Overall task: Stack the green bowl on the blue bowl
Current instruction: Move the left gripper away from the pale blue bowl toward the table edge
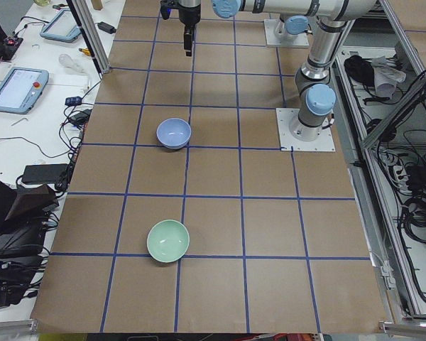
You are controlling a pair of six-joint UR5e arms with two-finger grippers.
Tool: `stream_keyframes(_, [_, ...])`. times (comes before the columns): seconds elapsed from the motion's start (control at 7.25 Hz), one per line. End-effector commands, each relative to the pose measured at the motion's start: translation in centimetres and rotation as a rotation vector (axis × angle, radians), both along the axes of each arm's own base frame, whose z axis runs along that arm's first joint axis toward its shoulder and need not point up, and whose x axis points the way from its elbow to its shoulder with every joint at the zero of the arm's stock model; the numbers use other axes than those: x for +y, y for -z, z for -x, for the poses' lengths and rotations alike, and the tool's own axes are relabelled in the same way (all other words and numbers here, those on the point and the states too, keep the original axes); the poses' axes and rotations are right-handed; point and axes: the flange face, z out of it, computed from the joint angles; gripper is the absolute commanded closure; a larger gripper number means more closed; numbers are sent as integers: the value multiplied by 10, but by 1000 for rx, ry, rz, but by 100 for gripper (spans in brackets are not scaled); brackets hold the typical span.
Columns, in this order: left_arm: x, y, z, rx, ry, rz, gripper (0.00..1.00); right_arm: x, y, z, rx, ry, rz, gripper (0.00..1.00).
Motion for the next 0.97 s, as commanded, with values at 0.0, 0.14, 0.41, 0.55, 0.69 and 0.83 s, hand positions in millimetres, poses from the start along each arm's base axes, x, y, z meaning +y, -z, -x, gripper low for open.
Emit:
stream_keyframes(0.0, [0,0,0,0,6,1,0,0,0,0,-1,-2,1,0])
stream_keyframes(0.14, [1,1,0,0,7,-1,0,0,0,0,0,0,1,0])
stream_keyframes(0.41, [0,-2,-6,1,10,4,0,0,0,0,0,-1,-1,0])
stream_keyframes(0.55, [-4,-2,-32,-4,65,-4,0,0,0,0,0,0,-1,0])
stream_keyframes(0.69, [-5,-1,-76,-6,120,-25,0,0,0,0,0,0,1,0])
stream_keyframes(0.83, [1,1,-125,8,186,-75,0,0,0,0,0,-1,-1,0])
